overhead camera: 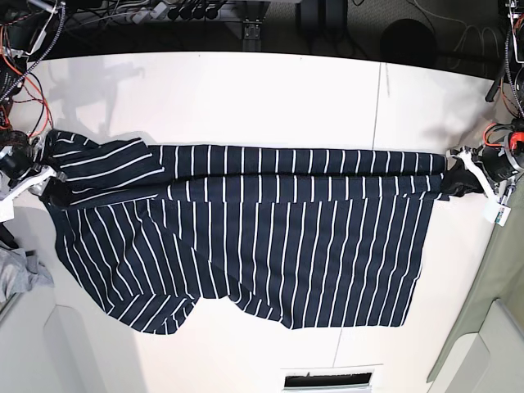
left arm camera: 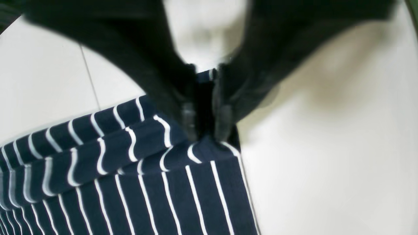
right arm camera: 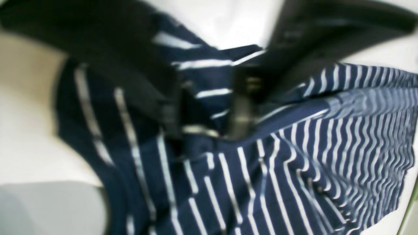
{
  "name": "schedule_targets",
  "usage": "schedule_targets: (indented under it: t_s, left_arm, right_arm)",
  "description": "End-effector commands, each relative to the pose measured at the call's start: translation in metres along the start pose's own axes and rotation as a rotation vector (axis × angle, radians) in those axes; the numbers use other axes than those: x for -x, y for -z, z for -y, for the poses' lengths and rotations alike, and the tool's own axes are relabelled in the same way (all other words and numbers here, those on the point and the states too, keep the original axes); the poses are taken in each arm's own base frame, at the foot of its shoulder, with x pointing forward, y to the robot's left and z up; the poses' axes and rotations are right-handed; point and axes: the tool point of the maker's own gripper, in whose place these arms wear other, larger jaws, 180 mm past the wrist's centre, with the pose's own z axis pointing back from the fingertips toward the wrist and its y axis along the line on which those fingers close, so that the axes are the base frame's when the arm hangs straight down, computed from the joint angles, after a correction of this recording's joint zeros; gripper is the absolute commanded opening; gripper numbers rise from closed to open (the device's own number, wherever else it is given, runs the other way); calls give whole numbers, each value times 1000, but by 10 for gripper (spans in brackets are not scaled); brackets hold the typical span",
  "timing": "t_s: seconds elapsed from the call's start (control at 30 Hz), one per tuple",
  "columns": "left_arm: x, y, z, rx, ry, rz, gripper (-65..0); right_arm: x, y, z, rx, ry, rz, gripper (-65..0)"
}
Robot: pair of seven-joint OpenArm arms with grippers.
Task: Layout the t-shirt on the table in an organized manner, then fold the t-shirt properly
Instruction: 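Fold the lifted collar edge over toward the hem with both grippers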
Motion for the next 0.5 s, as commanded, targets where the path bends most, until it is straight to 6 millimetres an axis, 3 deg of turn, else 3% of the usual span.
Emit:
schedule_targets:
  t_s: [0.0, 0.07, 0.2, 0.37, 0.47]
  left_arm:
    - [-16, -7, -7, -5, 3, 38, -447]
    - [-8, -7, -4, 8, -17, -8, -397]
    - [2, -8, 7, 73, -104, -59, -389]
    - [5, -16, 11, 107, -204, -4, -389]
    - [3, -15, 16, 126, -232, 19, -361]
  right_arm:
    - [-9, -6, 3, 5, -12, 23, -317]
    - [5, -10, 10, 25, 6, -9, -281]
    - [21, -29, 35, 89, 62, -11, -281]
    - [24, -69, 77, 197, 157, 90, -281]
    - [23, -77, 85, 219, 175, 115, -281]
